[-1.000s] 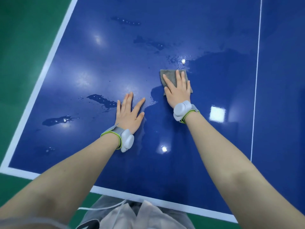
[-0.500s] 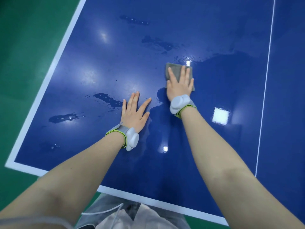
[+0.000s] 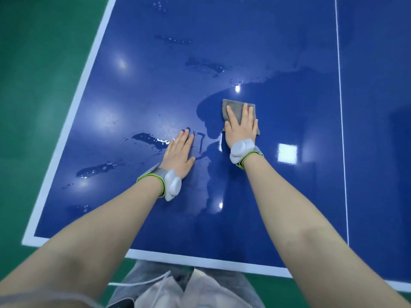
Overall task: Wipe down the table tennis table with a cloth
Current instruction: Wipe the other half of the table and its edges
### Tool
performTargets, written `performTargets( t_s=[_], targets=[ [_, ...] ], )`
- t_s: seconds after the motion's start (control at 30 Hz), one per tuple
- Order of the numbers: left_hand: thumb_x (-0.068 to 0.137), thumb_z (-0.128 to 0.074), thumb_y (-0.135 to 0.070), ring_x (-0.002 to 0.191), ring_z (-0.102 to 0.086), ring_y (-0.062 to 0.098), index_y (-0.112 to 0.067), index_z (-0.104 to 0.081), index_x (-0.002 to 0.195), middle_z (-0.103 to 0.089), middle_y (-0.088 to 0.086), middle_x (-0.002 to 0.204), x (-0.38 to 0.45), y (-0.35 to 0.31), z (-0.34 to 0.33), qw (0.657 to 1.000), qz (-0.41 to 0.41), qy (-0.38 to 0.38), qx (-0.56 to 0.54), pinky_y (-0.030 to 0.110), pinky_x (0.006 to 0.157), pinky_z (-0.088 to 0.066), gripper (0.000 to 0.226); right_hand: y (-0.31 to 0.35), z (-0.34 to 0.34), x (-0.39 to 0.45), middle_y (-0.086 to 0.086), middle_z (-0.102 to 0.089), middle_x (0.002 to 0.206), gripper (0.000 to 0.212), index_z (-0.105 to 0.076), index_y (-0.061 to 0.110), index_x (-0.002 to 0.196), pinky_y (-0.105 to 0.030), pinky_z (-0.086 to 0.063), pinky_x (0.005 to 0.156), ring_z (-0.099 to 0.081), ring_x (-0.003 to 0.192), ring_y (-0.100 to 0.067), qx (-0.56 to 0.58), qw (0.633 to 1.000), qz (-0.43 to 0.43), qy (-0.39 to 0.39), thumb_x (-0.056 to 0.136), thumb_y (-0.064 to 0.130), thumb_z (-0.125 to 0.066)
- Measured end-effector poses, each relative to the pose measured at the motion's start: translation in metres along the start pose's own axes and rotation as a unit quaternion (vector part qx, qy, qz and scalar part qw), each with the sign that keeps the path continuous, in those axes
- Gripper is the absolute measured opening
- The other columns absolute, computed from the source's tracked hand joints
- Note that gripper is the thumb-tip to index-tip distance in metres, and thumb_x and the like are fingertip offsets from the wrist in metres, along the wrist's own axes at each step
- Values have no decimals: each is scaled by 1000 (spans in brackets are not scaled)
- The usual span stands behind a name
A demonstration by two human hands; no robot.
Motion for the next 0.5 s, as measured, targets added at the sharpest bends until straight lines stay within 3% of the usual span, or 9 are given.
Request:
performTargets(
  t_s=[0.13, 0.4, 0.5],
  targets=[
    [97, -38, -15, 144, 11, 15, -12, -3, 148, 8, 2, 156, -12, 10, 2, 1000, -20, -4, -2, 25, 110, 14, 63, 32, -11, -17, -7, 12, 159, 50, -7, 38, 150, -43, 8, 116, 14, 146, -24, -16, 1000, -7, -6, 103, 35, -25],
    [98, -37, -17, 144, 8, 15, -11, -4, 148, 6, 2, 156, -28, 33, 6, 999, -51, 5, 18, 24, 111, 11, 60, 74, -34, -65, -4, 2, 160, 46, -27, 36, 147, -39, 7, 116, 8, 147, -21, 0, 984, 176, 27, 102, 28, -34],
    [98, -37, -16, 144, 9, 15, -11, -3, 148, 7, 1, 156, -36, 44, 9, 998, -61, 12, 28, 24, 111, 11, 61, 52, -33, -68, -2, -2, 160, 46, -29, 36, 146, -35, 9, 115, 5, 147, -20, 21, 992, 123, -10, 102, 27, -35]
  ],
)
Point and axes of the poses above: each hand's wrist, its own x-axis towards the middle knuckle, its own z-axis out of the back of the hand, y = z × x, the point moved 3 cm from there along x, towards the middle knuckle
